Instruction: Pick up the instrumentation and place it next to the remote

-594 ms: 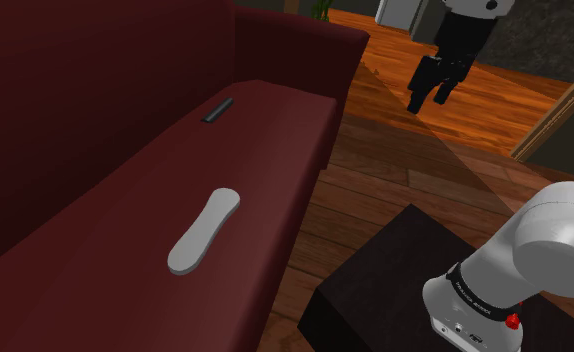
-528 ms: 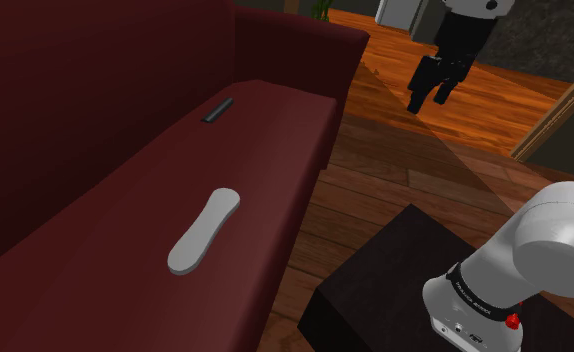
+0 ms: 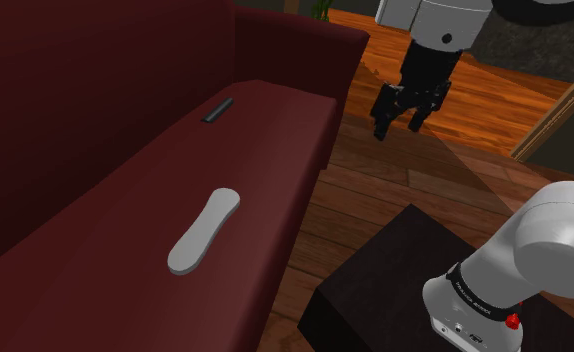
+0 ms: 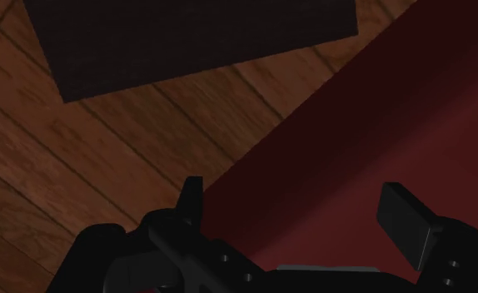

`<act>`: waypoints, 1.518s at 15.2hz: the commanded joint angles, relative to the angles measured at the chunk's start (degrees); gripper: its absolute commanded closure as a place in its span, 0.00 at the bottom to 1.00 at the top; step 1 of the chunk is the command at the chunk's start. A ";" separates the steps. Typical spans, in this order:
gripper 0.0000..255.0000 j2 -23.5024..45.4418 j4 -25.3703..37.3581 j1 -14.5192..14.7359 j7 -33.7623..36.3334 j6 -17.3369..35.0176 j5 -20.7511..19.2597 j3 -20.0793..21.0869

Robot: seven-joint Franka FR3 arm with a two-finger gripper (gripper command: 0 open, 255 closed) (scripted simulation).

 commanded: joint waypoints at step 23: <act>0.00 43.17 18.75 -7.13 61.55 25.96 -4.85 36.15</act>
